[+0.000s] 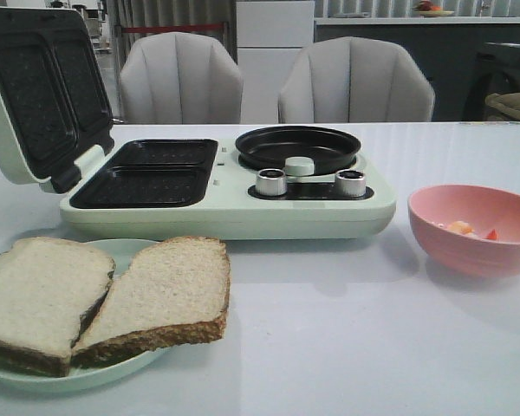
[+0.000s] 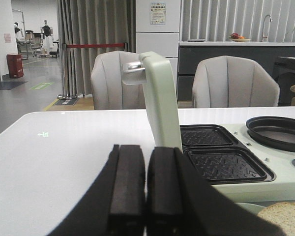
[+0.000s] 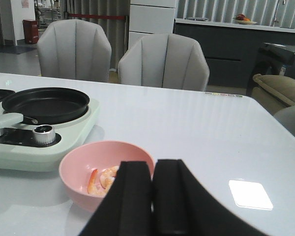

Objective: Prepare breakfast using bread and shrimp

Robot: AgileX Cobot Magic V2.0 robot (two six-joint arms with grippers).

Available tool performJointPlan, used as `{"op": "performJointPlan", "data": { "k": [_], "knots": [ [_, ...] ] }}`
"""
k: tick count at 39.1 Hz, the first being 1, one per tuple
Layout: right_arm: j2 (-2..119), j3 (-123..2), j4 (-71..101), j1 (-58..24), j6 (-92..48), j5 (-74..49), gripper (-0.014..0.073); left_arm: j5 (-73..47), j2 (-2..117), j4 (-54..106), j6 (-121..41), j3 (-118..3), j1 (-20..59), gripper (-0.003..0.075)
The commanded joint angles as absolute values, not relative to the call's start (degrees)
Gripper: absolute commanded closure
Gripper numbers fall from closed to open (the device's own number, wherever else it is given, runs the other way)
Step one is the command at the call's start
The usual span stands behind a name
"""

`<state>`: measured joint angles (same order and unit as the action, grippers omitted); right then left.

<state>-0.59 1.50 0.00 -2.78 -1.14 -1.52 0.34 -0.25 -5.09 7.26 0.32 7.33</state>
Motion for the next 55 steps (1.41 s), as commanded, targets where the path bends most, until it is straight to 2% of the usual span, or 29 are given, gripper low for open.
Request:
{"op": "performJointPlan", "data": {
  "k": [1, 33, 44, 48, 55],
  "knots": [
    [-1.83, 0.57, -0.34, -2.55, -1.14, 3.79, 0.0441, 5.03, -1.15, -4.83, 7.65, 1.51, 7.22, 0.0606],
    [-1.83, 0.57, -0.34, -2.55, -1.14, 3.79, 0.0441, 5.16, -1.15, -4.83, 7.65, 1.51, 7.22, 0.0606],
    [-1.83, 0.57, -0.34, -2.62, -1.14, 3.78, 0.0441, 20.03, -1.15, -4.71, 7.65, -0.32, 7.22, 0.0606],
    [-1.83, 0.57, -0.34, -2.62, -1.14, 3.78, 0.0441, 15.89, -0.32, -4.21, 7.78, -5.61, 7.22, 0.0606],
    [-1.83, 0.57, -0.34, -2.62, -1.14, 3.78, 0.0441, -3.01, 7.81, -3.88, 7.79, -19.61, 7.22, 0.0606]
  ]
}}
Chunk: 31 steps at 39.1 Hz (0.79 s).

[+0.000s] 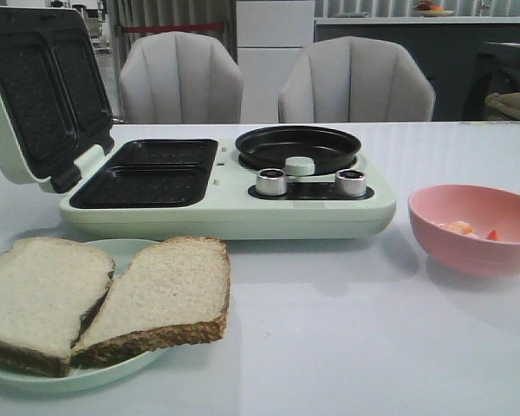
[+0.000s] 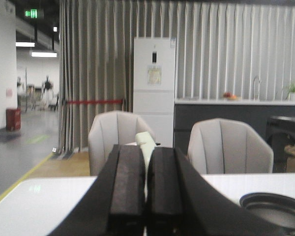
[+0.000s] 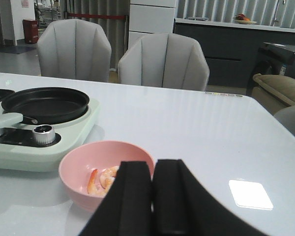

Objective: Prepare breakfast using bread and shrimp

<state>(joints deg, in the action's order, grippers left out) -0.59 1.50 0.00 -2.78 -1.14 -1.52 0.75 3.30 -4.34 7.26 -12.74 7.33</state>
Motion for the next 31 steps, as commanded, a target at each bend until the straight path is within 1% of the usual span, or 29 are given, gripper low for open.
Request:
{"op": "performJointPlan", "data": {
  "k": [1, 5, 8, 16, 24, 27, 31],
  "knots": [
    [-1.83, 0.57, -0.34, -2.62, -1.14, 3.78, 0.0441, -5.85, 9.03, -4.32, 7.79, -21.6, 7.22, 0.0606],
    [-1.83, 0.57, -0.34, -2.62, -1.14, 3.78, 0.0441, -15.47, 14.63, -4.55, 7.79, -27.2, 7.22, 0.0606],
    [-1.83, 0.57, -0.34, -2.62, -1.14, 3.78, 0.0441, -21.03, 17.52, -4.55, 7.79, -29.22, 7.22, 0.0606],
    [-1.83, 0.57, -0.34, -2.62, -1.14, 3.78, 0.0441, -21.13, 22.27, -4.8, 7.79, -29.35, 7.22, 0.0606],
    [-1.83, 0.57, -0.34, -2.62, -1.14, 3.78, 0.0441, -21.55, 24.09, -5.63, 7.79, -29.35, 7.22, 0.0603],
    [-1.83, 0.57, -0.34, -2.62, -1.14, 3.78, 0.0441, -21.44, 24.13, -6.51, 7.79, -29.35, 7.22, 0.058],
    [-1.83, 0.57, -0.34, -2.62, -1.14, 3.78, 0.0441, -21.44, 24.13, -6.51, 7.79, -29.35, 7.22, 0.0484]
  ]
}}
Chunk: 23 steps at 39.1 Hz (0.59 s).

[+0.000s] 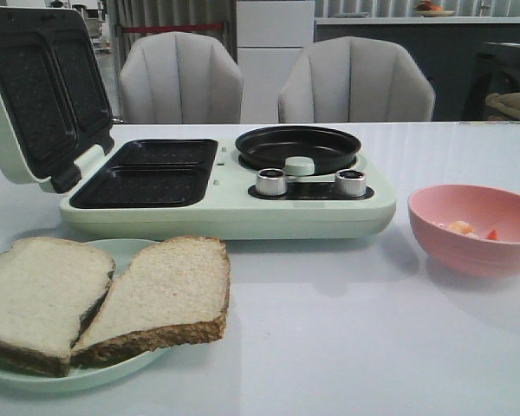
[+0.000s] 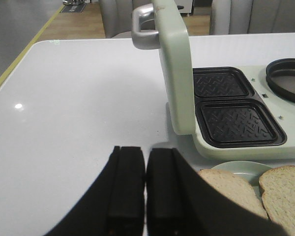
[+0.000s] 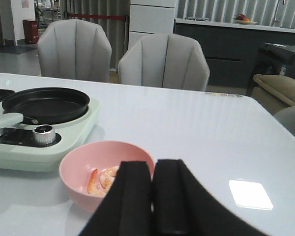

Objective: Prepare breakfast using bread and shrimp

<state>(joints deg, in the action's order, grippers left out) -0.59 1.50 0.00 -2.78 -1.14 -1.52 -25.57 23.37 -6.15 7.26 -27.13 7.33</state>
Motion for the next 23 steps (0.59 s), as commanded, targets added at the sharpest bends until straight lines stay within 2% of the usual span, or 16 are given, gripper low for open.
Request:
{"op": "performJointPlan", "data": {
  "k": [1, 6, 8, 14, 23],
  "knots": [
    [-1.83, 0.57, -0.34, -2.62, -1.14, 3.78, 0.0441, -21.44, 24.13, -6.51, 7.79, -29.35, 7.22, 0.0445],
    [-1.83, 0.57, -0.34, -2.62, -1.14, 3.78, 0.0441, -21.44, 24.13, -6.51, 7.79, -29.35, 7.22, 0.0248],
    [-1.83, 0.57, -0.34, -2.62, -1.14, 3.78, 0.0441, -21.55, 24.13, -7.24, 7.79, -29.35, 7.33, 0.0203],
    [-1.83, 0.57, -0.34, -2.62, -1.14, 3.78, 0.0441, -22.65, 24.13, -12.59, 7.79, -29.35, 11.14, 0.0187],
    [-1.83, 0.57, -0.34, -2.62, -1.14, 3.78, 0.0441, -30.51, 24.13, -24.04, 4.19, -29.35, 22.77, 0.0187]
  ]
}}
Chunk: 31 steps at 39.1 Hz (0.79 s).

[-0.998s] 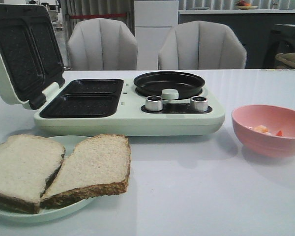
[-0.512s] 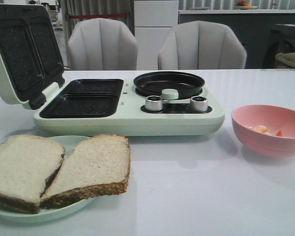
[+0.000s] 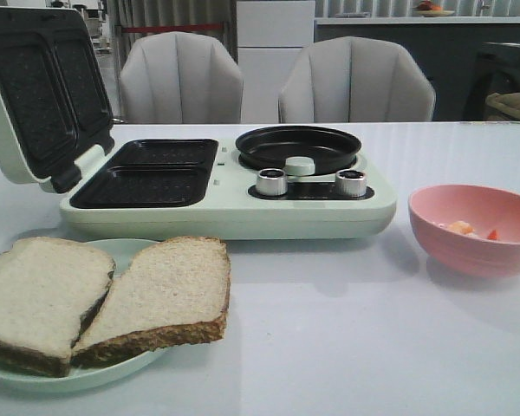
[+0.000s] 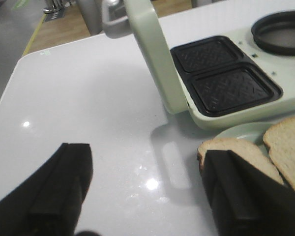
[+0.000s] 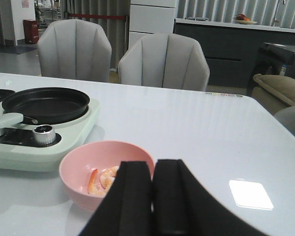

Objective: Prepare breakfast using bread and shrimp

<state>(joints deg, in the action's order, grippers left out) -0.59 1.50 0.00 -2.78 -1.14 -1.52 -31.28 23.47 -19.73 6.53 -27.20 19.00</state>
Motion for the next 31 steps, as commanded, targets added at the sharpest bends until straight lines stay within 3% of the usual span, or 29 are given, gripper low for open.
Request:
{"op": "performJointPlan", "data": {
  "k": [1, 13, 31],
  "knots": [
    [-1.83, 0.57, -0.34, -2.62, -1.14, 3.78, 0.0441, -31.57, 24.13, -24.83, 2.92, -29.35, 24.14, 0.0187],
    [-1.83, 0.57, -0.34, -2.62, -1.14, 3.78, 0.0441, -40.0, 24.13, -27.25, -15.25, -29.35, 34.29, 0.0188],
    [-1.83, 0.57, -0.34, -2.62, -1.14, 3.78, 0.0441, -36.92, 34.87, -25.11, -18.76, -29.35, 36.64, 0.0188]
  ]
}}
